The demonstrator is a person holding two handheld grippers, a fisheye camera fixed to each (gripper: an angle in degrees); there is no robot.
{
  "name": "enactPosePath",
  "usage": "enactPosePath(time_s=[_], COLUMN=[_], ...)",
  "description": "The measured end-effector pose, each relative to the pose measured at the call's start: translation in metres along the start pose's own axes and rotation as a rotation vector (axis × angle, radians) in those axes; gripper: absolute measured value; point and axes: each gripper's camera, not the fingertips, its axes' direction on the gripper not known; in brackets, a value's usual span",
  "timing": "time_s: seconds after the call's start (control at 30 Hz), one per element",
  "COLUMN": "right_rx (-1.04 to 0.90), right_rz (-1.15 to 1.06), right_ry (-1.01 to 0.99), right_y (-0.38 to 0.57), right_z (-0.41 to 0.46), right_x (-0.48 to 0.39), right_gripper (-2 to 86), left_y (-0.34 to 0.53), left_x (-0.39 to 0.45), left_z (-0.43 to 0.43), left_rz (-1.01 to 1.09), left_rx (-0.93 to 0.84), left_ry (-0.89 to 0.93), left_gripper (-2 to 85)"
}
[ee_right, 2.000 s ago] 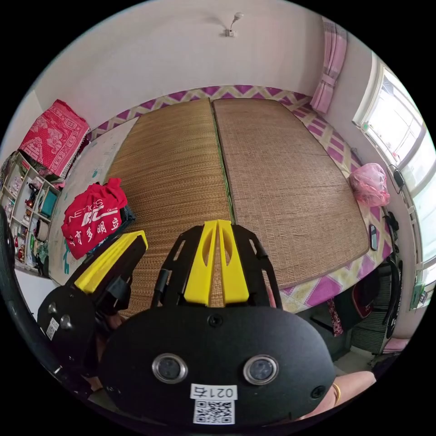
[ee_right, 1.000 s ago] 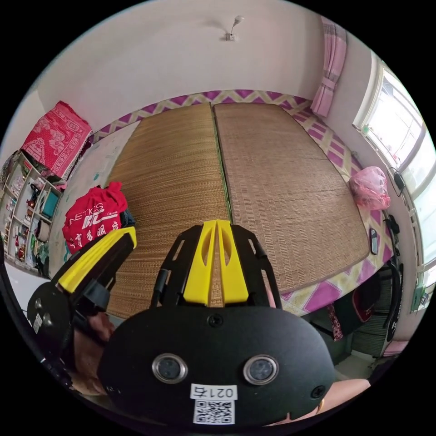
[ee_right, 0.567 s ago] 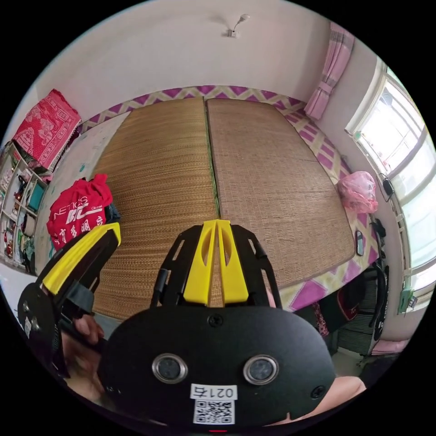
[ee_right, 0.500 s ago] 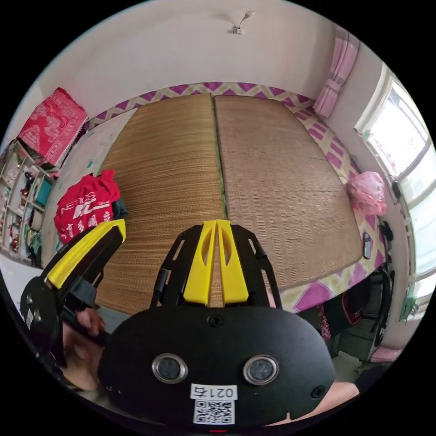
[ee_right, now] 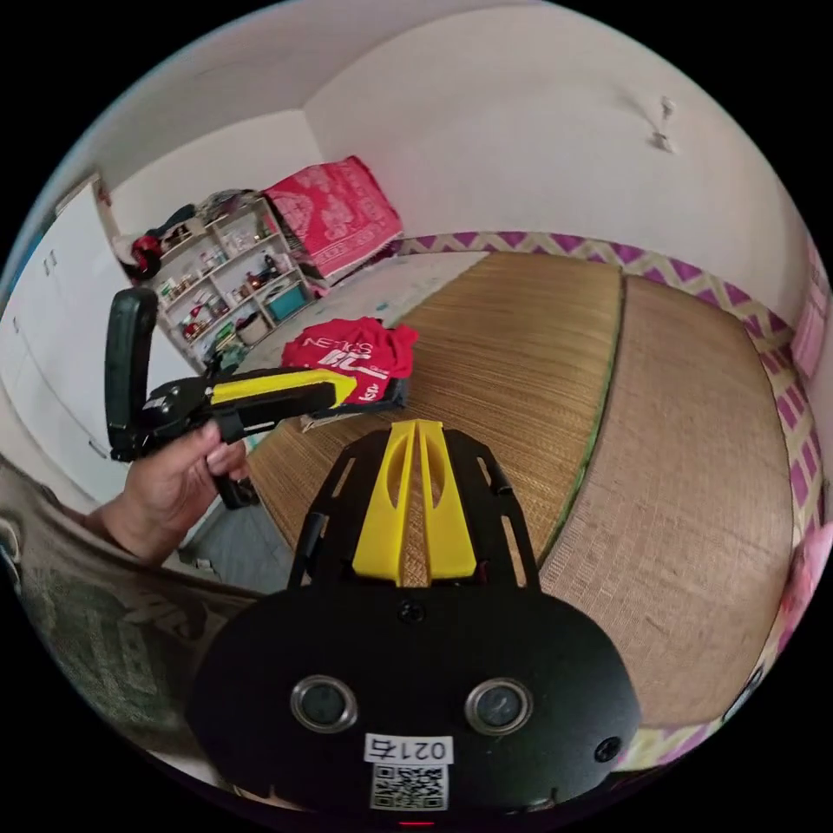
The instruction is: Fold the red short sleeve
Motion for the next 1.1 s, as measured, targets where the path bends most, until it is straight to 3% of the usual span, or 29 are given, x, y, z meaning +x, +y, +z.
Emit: enactPosePath(time_s=[0.17,0.3,0.53,0.67,0.77,0.87,1.03,1.1], right_rx=[-0.016,0.002,-0.109,-0.093,0.007,-0.026,-0.253,-0.278], right_rz=[-0.075,-0.234,-0.222,-0.188,-0.34,-0.422,-0.523,-0.603], right_ry=[-0.109,-0.375,-0.711,-0.621,-0.404,-0.397,-0.151,-0.045], right_y=[-0.022,-0.041,-0.108,-0.156,-0.197,-0.249,-0.34,-0.357], right_z=[-0.007,-0.013,0.028,0.039,0.037,0.056,0.139,0.162], right_x=[0.029,0.057,0.09,0.068,0.02,-0.032,-0.141,-0.177], right_gripper=[-0.6,-0.6,-0.6,-0.5,-0.1,1.3,21.3,23.2], left_y=[0.078,0.151,0.278,0.351,0.397,0.438,0.496,0.528], left_x=[0.003,0.007,-0.004,-0.037,-0.069,-0.103,-0.147,-0.162], left_z=[0.012,0.024,0.032,0.032,0.037,0.036,0.037,0.036], left_rz=[-0.006,-0.079,-0.296,-0.346,-0.301,-0.27,-0.246,-0.27], left_rx=[0.031,0.074,0.094,0.107,0.139,0.168,0.15,0.175], left_ry=[0.14,0.215,0.239,0.296,0.326,0.356,0.402,0.42], left_gripper=[-0.8,0.5,14.7,17.6,17.4,17.1,17.3,14.3])
